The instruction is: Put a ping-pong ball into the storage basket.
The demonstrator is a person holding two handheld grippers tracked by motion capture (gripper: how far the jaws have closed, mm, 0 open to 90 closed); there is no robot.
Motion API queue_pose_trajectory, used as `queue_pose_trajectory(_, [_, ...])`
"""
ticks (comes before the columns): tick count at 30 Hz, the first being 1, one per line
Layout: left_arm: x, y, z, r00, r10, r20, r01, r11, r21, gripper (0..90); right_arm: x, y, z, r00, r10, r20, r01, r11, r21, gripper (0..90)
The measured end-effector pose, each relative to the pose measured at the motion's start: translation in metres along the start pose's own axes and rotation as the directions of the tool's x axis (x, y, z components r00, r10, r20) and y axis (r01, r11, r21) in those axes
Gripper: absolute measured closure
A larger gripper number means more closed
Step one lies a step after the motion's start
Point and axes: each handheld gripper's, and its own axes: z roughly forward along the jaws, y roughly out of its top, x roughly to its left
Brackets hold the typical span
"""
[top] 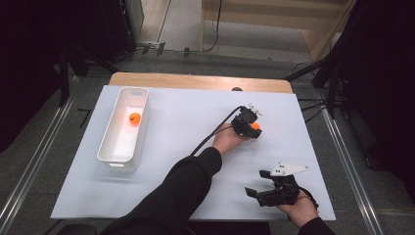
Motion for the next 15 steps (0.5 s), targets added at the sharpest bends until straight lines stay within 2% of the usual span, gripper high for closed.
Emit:
queue_pose_trajectory(2, [0.001,0.002,-0.004,0.9987,-0.030,0.041,0.030,0.9995,0.008,50.7,0.000,0.000,0.000,1.0000,0.001,-0.002,-0.001,1.000,0.000,11.2])
queue_pose_trajectory(3, [0.001,0.003,-0.006,0.9983,-0.039,0.044,0.038,0.9992,0.011,50.7,0.000,0.000,0.000,1.0000,0.001,-0.002,-0.001,1.000,0.000,11.3])
queue_pose_trajectory(6, [0.000,0.005,-0.014,0.9991,-0.009,0.041,0.009,1.0000,0.001,50.7,0.000,0.000,0.000,1.0000,0.000,-0.001,0.000,1.000,-0.002,11.3])
queue_pose_trajectory(8, [-0.001,0.007,-0.019,0.9986,-0.016,0.050,0.016,0.9998,-0.006,50.7,-0.001,0.000,0.000,1.0000,-0.001,-0.001,0.001,1.000,-0.001,11.3])
queue_pose_trajectory(13, [0.000,0.009,-0.029,0.9981,-0.002,0.061,0.001,0.9998,0.018,50.7,-0.001,0.000,0.000,1.0000,-0.001,0.001,0.001,1.000,-0.001,11.3])
queue_pose_trajectory(15, [0.000,0.009,-0.033,0.9952,-0.014,0.097,0.012,0.9997,0.020,50.7,-0.001,0.000,0.000,1.0000,-0.001,0.002,0.001,1.000,-0.002,11.2])
